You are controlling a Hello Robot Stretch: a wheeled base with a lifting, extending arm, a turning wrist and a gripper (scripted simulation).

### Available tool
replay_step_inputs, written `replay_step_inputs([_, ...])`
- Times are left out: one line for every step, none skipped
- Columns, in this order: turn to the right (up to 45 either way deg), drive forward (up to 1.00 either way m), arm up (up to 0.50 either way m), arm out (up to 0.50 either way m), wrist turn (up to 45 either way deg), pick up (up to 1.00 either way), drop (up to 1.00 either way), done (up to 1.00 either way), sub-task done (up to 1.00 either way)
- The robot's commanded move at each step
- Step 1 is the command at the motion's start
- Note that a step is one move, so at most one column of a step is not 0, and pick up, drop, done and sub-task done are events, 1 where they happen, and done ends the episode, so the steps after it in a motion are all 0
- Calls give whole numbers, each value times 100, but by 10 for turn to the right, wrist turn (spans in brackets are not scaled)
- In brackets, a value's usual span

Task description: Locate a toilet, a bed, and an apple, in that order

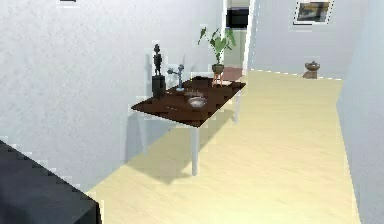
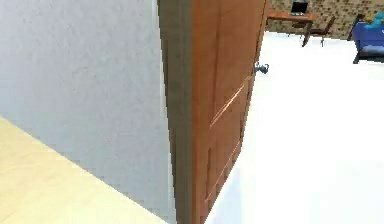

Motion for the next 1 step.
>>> replay_step_inputs([270, 0, 0, 0, 0, 0, 0, 0, 0])
